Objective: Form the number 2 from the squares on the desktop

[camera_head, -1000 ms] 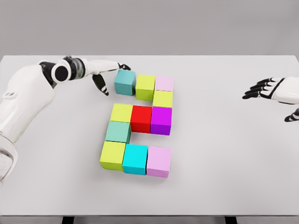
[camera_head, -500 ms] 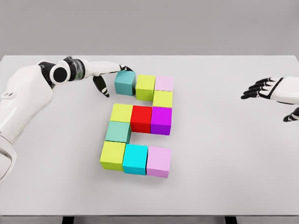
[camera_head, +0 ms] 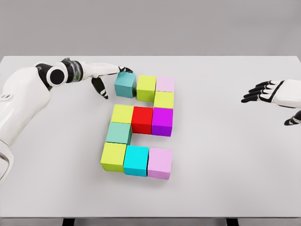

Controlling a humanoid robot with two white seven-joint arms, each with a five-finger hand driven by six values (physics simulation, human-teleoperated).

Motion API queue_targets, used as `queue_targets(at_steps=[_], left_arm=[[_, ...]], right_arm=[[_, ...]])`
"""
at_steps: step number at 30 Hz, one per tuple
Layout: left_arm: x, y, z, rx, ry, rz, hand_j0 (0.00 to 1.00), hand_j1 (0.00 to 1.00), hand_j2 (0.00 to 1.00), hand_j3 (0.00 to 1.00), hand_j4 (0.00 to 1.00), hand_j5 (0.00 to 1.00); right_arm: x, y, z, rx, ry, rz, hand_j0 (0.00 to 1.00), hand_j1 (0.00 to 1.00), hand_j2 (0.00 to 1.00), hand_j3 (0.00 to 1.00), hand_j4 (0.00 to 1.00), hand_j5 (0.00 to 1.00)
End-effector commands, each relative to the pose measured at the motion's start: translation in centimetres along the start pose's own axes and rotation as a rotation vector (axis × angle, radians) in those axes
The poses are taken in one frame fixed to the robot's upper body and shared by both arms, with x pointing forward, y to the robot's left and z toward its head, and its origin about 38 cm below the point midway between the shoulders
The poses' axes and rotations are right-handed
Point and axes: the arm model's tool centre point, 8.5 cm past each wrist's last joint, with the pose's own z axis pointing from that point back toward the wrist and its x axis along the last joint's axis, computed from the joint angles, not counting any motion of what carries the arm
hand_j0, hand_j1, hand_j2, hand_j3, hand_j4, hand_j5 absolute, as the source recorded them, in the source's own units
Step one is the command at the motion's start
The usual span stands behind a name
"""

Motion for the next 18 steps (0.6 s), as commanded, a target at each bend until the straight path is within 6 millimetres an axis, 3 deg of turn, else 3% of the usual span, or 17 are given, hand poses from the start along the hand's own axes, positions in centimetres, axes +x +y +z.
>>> queue_targets(at_steps=[1,6,11,14,15,16,17,18], left_arm=[[0.0,0.0,0.1,0.0,-0.001,-0.001,1.0,1.0,1.0,1.0,1.0,1.0],[-0.1,-0.3,0.0,-0.003,0.0,0.003,1.0,1.0,1.0,1.0,1.0,1.0],[-1.0,0.0,0.2,0.003,0.031,0.014,1.0,1.0,1.0,1.0,1.0,1.0],[-1.0,2.7,1.2,0.048,0.037,-0.004,1.0,1.0,1.0,1.0,1.0,1.0],[-0.9,3.1,1.2,0.056,0.042,0.004,0.89,0.89,0.89,0.89,0.89,0.89],[-1.4,2.8,1.3,0.049,0.061,0.019,0.71,0.71,0.71,0.71,0.71,0.71],[-2.7,1.9,1.4,0.027,0.118,0.061,0.62,0.62,0.62,0.62,0.62,0.62],[-3.1,1.7,1.5,0.009,0.14,0.081,0.59,0.59,0.59,0.59,0.59,0.59]], right_arm=[[0.3,-0.1,-0.1,-0.002,-0.008,0.0,1.0,1.0,1.0,1.0,1.0,1.0],[0.6,-0.3,-0.2,-0.012,-0.017,0.006,1.0,1.0,1.0,1.0,1.0,1.0],[1.0,-1.8,-1.1,-0.076,-0.045,0.026,1.0,1.0,1.0,1.0,1.0,1.0],[1.5,-2.0,-1.5,-0.083,-0.064,0.036,1.0,1.0,1.0,1.0,1.0,1.0],[1.7,-1.9,-2.0,-0.091,-0.076,0.031,1.0,1.0,1.0,1.0,1.0,1.0],[1.8,-1.9,-2.2,-0.097,-0.083,0.028,1.0,1.0,1.0,1.0,1.0,1.0],[1.8,-1.8,-2.3,-0.098,-0.084,0.028,1.0,1.0,1.0,1.0,1.0,1.0],[1.8,-1.9,-2.2,-0.099,-0.083,0.029,1.0,1.0,1.0,1.0,1.0,1.0]])
